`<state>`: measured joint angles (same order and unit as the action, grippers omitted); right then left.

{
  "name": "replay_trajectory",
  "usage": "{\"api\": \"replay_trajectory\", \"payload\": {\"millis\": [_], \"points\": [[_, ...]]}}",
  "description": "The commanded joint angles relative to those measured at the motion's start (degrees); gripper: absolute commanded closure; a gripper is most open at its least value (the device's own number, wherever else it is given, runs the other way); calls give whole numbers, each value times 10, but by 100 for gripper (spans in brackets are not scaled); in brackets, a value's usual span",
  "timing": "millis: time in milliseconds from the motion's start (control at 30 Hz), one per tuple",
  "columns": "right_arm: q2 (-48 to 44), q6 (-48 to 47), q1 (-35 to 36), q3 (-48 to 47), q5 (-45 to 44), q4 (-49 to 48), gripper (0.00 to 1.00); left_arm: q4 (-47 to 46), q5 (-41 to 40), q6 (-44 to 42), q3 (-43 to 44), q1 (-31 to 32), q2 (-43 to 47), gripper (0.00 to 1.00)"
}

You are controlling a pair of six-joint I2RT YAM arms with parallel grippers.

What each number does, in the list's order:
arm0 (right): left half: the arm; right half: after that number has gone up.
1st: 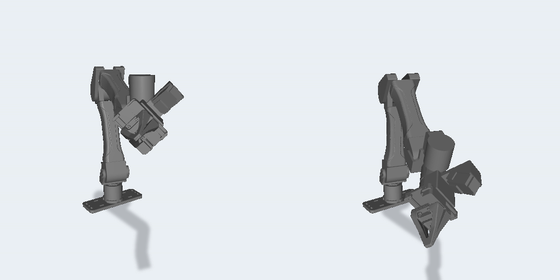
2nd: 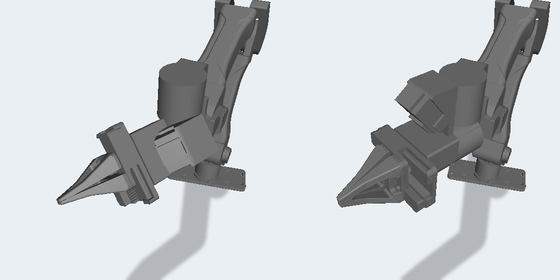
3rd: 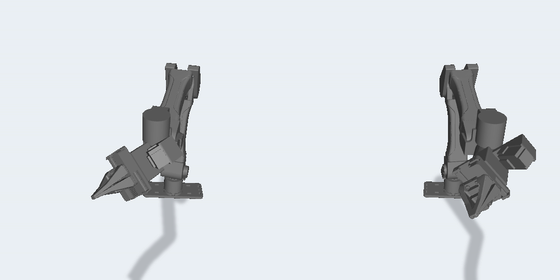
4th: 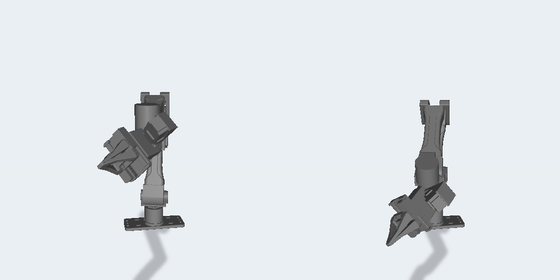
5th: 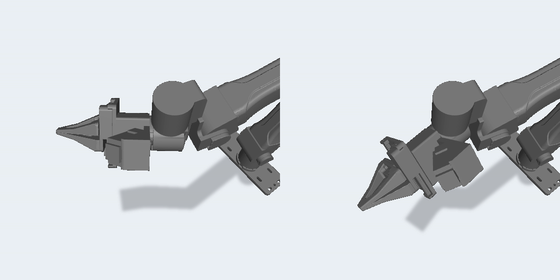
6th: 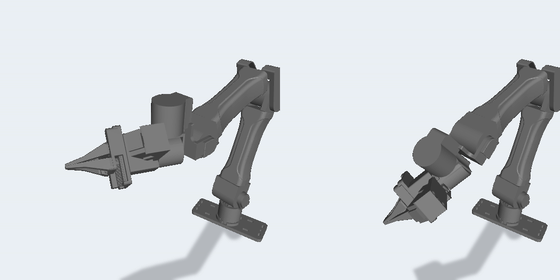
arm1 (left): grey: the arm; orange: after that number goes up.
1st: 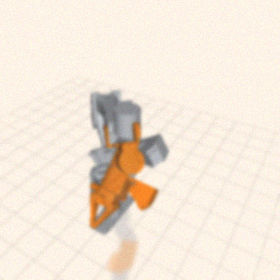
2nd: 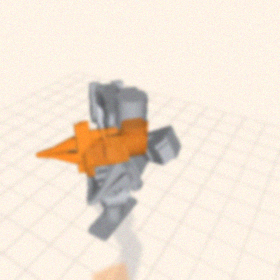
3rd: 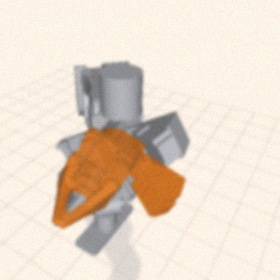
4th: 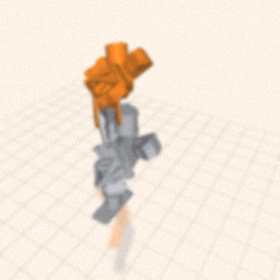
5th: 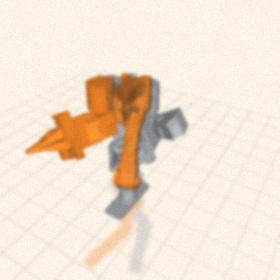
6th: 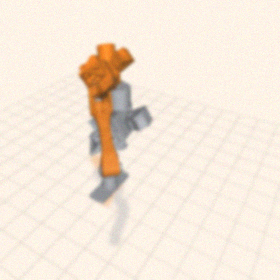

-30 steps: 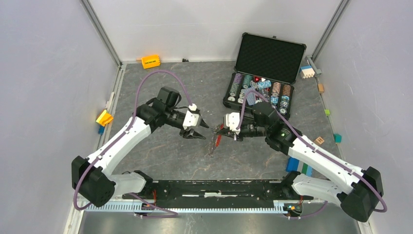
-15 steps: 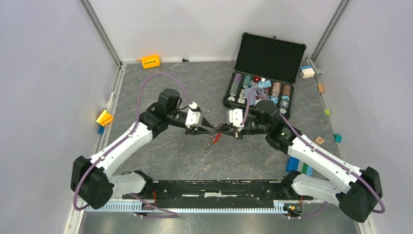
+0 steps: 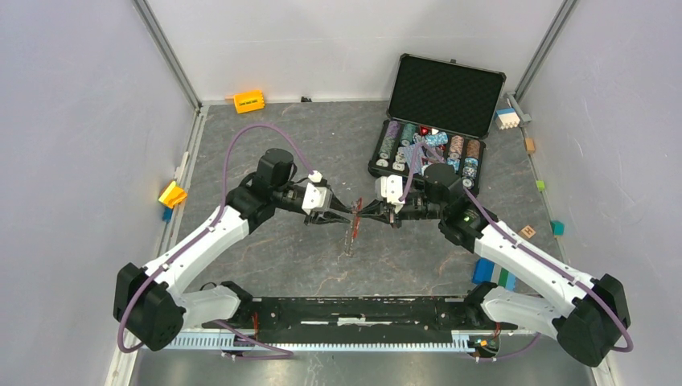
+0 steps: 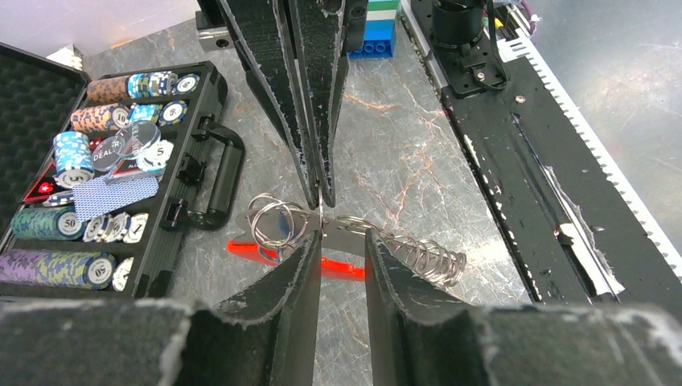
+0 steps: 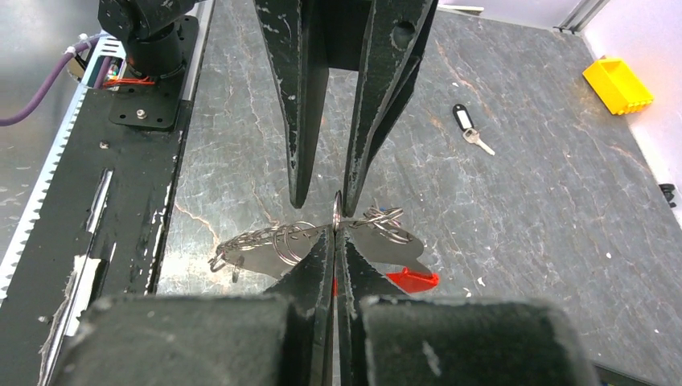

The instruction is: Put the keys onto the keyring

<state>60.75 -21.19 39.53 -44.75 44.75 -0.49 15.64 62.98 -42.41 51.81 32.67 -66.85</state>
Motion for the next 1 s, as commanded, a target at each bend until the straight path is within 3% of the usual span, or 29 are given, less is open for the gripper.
{"api": "replay_trajectory", "payload": {"millis": [0, 733, 867, 967], "points": [[-1, 9, -7, 4, 26, -34, 100, -23, 11, 12, -1, 3, 15, 67], [5, 32, -23, 15, 64, -62, 100, -104, 23, 78, -9, 9, -6, 84], [5, 33, -26, 15, 64, -63, 100, -104, 22, 80, -11, 12, -6, 98], [1, 29, -30, 16, 57, -58, 100, -88, 8, 70, -14, 12, 4, 98]]}}
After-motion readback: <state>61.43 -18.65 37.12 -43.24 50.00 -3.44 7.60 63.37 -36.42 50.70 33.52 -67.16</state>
